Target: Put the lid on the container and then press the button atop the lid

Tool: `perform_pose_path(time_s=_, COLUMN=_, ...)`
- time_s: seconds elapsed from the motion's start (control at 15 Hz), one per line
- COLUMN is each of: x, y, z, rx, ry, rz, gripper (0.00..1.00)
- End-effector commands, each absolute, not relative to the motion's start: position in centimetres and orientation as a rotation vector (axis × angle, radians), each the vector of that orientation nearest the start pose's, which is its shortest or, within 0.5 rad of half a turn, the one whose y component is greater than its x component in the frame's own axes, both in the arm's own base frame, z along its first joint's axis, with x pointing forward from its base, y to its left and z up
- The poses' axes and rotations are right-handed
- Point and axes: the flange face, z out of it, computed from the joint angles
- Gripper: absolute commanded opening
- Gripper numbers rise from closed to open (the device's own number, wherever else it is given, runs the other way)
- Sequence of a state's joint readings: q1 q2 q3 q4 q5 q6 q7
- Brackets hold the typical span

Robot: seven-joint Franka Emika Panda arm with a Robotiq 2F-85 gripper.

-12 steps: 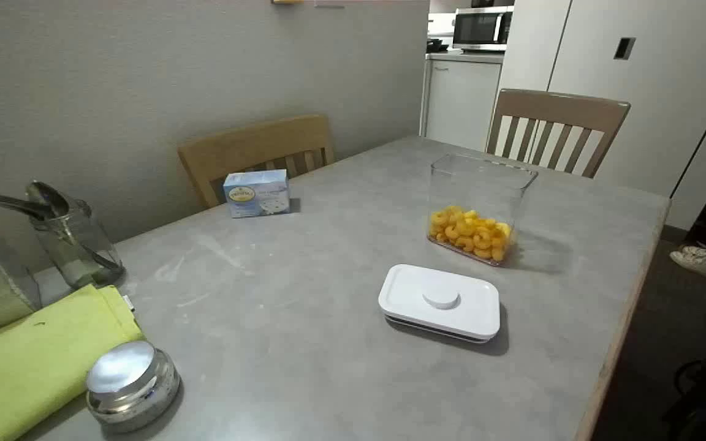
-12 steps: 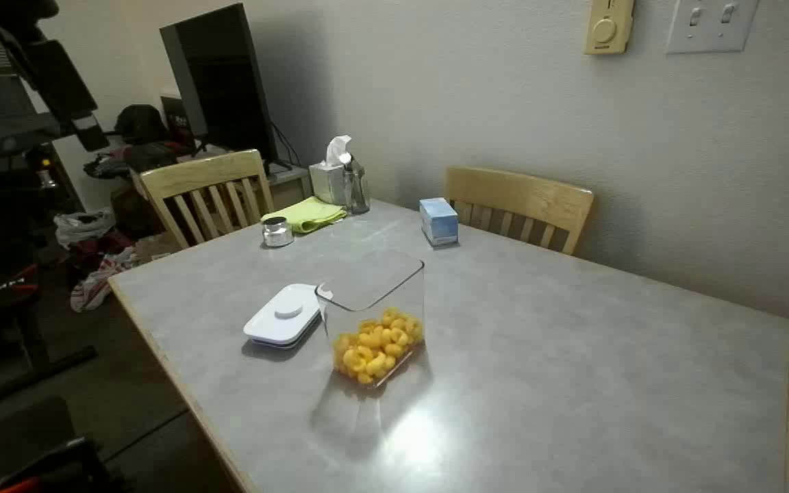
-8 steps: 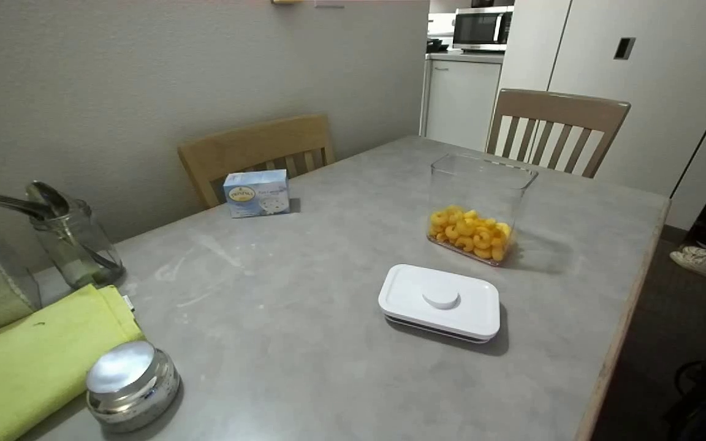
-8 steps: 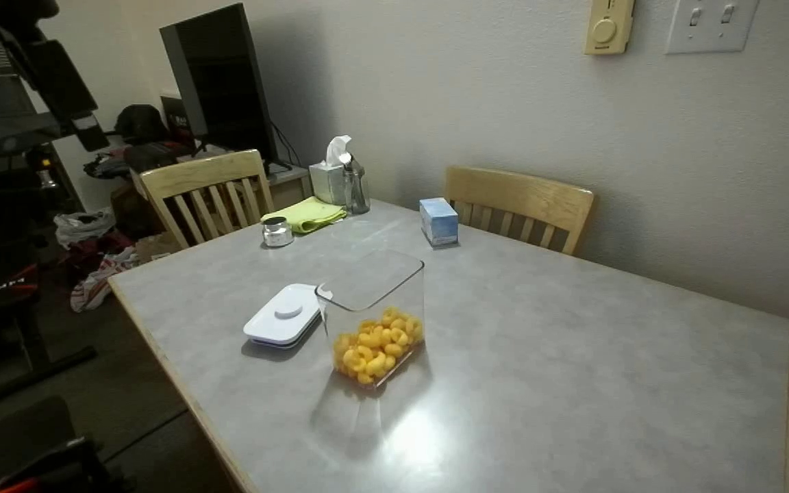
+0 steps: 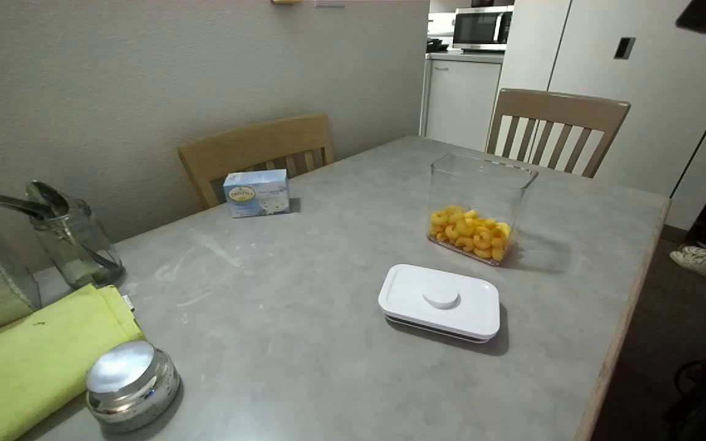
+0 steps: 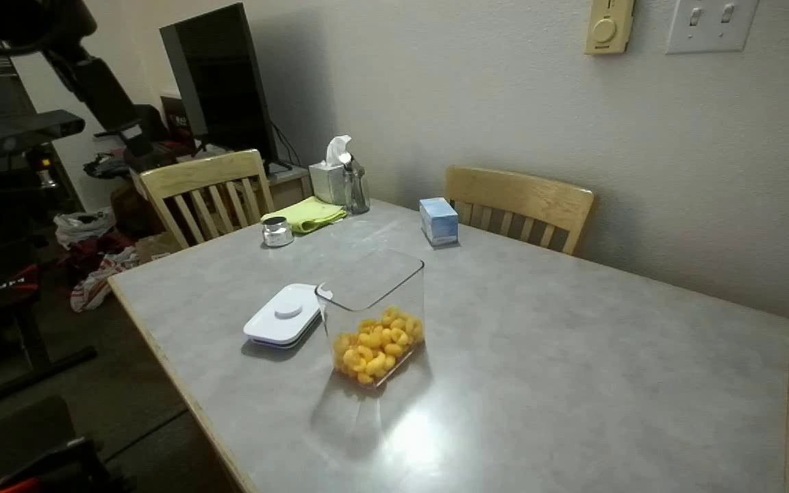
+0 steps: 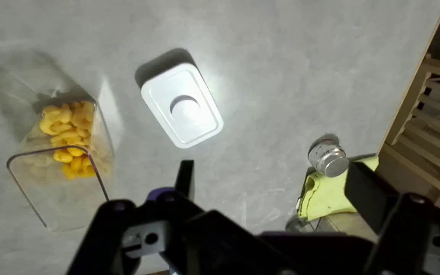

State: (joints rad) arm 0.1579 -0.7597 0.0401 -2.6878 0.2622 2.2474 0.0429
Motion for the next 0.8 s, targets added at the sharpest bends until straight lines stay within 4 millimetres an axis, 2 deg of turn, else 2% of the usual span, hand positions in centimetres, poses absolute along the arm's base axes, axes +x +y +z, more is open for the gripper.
perform_pose_path(time_s=0.0, x=36.6, y=7.5, z=46.2, rx=-2.826, ry=-0.027, rz=-0.526, gripper=1.0)
perform_pose_path(time_s=0.33, x=40.2, y=8.4, z=42.6, rx=-2.801, ry=-0.123, rz=-0.614, gripper=1.0)
perform_pose_path(time_s=0.73, x=43.8, y=9.2, z=38.8, rx=-2.823, ry=-0.308, rz=-0.532, gripper=1.0)
